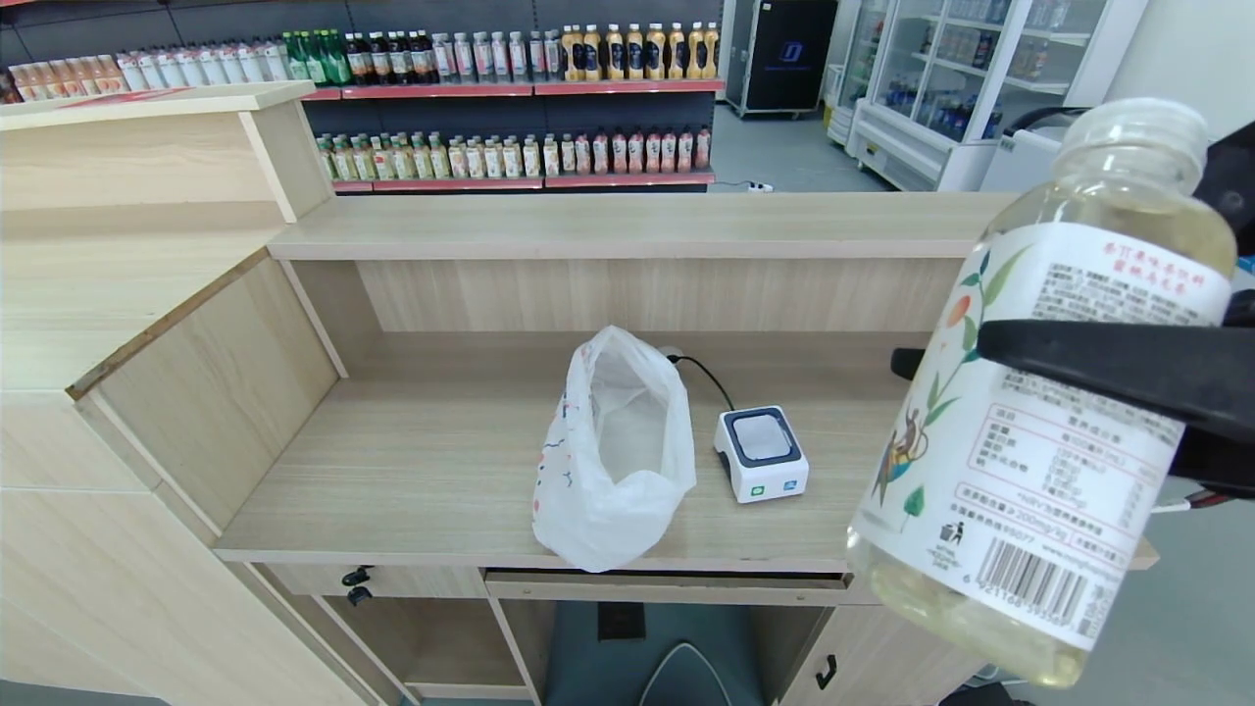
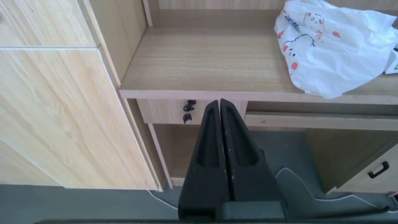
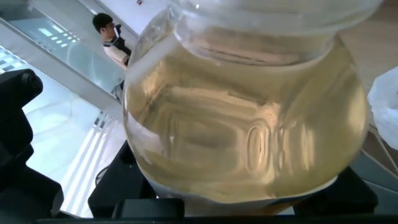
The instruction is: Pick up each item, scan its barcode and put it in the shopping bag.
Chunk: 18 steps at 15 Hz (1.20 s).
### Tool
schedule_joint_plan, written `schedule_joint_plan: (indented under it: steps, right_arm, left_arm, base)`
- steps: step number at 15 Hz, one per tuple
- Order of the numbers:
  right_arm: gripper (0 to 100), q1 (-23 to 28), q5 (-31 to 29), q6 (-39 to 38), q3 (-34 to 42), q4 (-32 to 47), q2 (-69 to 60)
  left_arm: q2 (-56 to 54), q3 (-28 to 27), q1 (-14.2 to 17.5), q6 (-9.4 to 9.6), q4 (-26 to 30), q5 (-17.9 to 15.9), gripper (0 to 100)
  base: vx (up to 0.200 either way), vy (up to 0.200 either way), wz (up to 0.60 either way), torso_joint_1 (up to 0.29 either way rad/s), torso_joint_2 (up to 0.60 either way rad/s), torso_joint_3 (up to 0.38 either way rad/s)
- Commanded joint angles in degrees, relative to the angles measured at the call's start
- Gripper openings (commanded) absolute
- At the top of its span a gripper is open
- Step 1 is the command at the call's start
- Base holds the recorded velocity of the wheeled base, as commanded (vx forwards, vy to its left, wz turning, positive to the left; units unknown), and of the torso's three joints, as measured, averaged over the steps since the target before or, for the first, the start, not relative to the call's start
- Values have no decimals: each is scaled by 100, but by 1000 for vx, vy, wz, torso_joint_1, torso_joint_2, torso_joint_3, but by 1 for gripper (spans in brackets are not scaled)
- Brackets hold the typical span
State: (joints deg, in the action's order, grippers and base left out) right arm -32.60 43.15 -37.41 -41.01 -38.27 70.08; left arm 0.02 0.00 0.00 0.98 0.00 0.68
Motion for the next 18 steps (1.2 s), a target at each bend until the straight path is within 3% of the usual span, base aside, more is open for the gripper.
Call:
schedule_joint_plan:
  steps: [1,5,18]
  right_arm:
    - [0,-45,70,24,5,-14,-39]
    - [0,-19,457,59,5,-5,-127]
    - [0,61,466,85,23,12,-223]
  left_arm:
    - [-2,0,0,-1,0,2,0]
    - [-2,0,0,-1,0,2,0]
    - [-2,0,0,-1,0,2,0]
  base:
    - [0,0,0,0,0,0]
    - [0,0,0,0,0,0]
    - [0,0,0,0,0,0]
